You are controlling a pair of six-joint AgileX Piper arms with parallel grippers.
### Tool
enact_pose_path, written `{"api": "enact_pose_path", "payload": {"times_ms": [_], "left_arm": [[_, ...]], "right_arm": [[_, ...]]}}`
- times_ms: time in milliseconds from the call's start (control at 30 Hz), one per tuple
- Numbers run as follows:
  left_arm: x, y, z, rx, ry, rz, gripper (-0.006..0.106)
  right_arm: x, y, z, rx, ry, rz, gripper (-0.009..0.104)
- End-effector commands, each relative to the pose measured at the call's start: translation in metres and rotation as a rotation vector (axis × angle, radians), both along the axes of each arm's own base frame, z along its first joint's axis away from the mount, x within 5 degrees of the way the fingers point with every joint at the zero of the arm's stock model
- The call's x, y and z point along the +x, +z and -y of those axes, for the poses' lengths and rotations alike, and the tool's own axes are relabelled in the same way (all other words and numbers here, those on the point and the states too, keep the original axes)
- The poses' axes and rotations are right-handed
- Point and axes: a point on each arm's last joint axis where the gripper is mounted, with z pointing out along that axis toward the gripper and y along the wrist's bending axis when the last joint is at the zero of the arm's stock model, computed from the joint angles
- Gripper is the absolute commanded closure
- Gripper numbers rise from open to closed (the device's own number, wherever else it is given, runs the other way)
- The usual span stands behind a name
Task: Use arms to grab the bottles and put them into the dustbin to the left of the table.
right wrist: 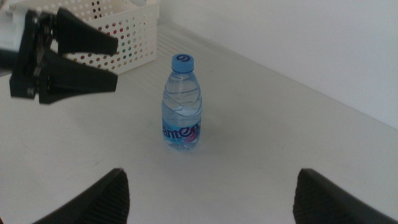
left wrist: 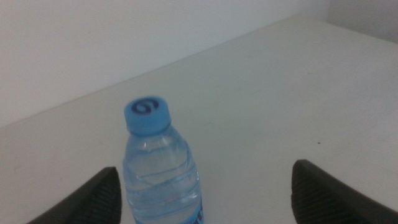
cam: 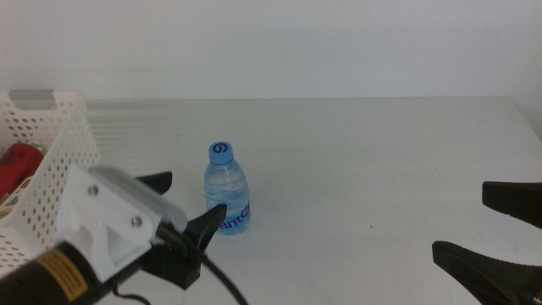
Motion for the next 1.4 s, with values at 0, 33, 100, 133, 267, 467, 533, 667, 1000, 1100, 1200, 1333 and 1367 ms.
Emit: {"api": "enact_pose_path", "payload": {"times_ms": [0,33,100,133,267,467,533,667,1000,1100,1200,1333,1367], "left_arm": [[0.001,0.007,-0.001,-0.140,0.022,0.134,0.010],[0.001,0.002,-0.002,-0.145,0.029,0.130,0.010],[0.004,-0.008,-0.001,-0.144,0.049,0.105,0.010],[0.006,-0.013,0.000,-0.138,0.052,0.095,0.010],[0.015,-0.026,0.004,-0.131,0.068,0.077,0.010],[0.028,-0.039,0.010,-0.168,0.094,0.138,0.010],[0.031,-0.043,0.011,-0.184,0.106,0.159,0.010],[0.039,-0.051,0.015,-0.205,0.115,0.177,0.010],[0.065,-0.068,0.027,-0.198,0.152,0.175,0.010],[0.073,-0.069,0.026,-0.201,0.163,0.175,0.010],[0.081,-0.068,0.022,-0.218,0.187,0.175,0.010],[0.093,-0.067,0.021,-0.230,0.174,0.163,0.010],[0.096,-0.068,0.021,-0.227,0.168,0.150,0.010]], "right_arm": [[0.002,0.016,0.000,0.056,-0.008,0.085,0.024],[0.002,0.016,0.000,0.056,-0.008,0.085,0.024],[0.002,0.016,0.000,0.056,-0.008,0.085,0.024],[0.002,0.016,0.000,0.056,-0.008,0.085,0.024],[0.002,0.016,0.000,0.056,-0.008,0.085,0.024],[0.002,0.016,0.000,0.056,-0.008,0.085,0.024],[0.002,0.016,0.000,0.056,-0.008,0.085,0.024],[0.002,0.016,0.000,0.056,-0.008,0.085,0.024],[0.002,0.016,0.000,0.056,-0.008,0.085,0.024],[0.002,0.016,0.000,0.056,-0.008,0.085,0.024],[0.002,0.016,0.000,0.056,-0.008,0.085,0.024],[0.002,0.016,0.000,0.056,-0.008,0.085,0.024],[0.002,0.016,0.000,0.056,-0.008,0.085,0.024]]}}
